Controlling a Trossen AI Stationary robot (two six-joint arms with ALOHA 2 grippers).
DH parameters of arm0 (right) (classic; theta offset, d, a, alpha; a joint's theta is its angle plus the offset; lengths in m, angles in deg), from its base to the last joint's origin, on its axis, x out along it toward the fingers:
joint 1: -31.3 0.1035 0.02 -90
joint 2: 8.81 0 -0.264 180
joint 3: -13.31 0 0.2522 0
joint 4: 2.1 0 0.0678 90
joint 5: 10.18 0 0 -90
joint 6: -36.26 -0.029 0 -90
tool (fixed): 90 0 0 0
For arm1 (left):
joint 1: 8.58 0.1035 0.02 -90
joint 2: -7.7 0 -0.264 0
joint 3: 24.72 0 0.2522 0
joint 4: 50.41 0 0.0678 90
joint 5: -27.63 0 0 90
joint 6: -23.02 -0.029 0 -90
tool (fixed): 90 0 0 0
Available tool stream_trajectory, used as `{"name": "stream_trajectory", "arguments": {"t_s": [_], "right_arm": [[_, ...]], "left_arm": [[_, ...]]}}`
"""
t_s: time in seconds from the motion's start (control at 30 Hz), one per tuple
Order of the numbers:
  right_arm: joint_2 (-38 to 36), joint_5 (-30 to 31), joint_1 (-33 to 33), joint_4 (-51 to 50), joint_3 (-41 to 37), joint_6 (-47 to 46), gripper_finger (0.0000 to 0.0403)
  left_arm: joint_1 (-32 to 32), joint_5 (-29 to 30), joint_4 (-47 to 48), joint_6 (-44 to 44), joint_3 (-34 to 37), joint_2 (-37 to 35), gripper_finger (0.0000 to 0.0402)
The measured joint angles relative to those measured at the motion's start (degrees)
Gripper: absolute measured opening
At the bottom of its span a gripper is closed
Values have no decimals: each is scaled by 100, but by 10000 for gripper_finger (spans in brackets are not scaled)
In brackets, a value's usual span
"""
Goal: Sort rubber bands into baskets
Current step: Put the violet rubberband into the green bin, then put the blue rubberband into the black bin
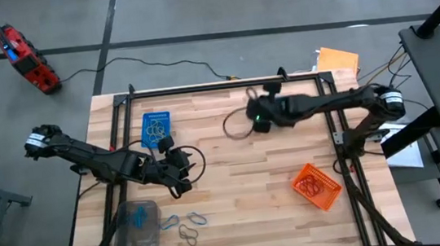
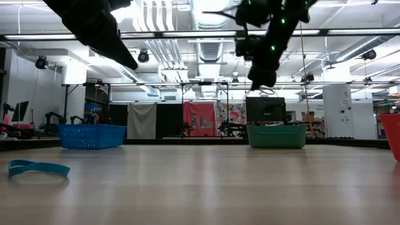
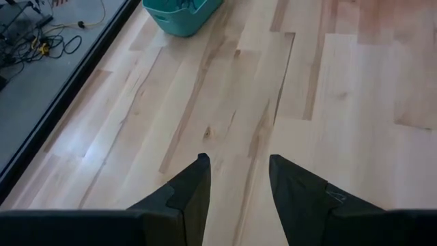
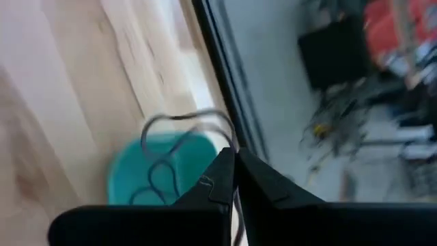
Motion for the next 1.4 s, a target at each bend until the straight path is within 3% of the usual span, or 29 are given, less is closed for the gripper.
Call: {"name": "stream_trajectory", "arguments": {"t_s": [0.3,0.57,1.03,1.4], "right_arm": [[-709,-1230,-1348,703,-1043,-499,9],[-711,-2301,-1747,1150,-1346,-803,9],[-573,-2323,-1746,1254,-1395,-1141,14],[-573,-2322,-1741,1209,-1395,-1371,71]], "left_arm": [[0,3,-19,-24,0,0,134],[0,7,-55,-35,0,0,134],[0,9,-61,-37,0,0,134],[0,9,-70,-37,0,0,134]]}}
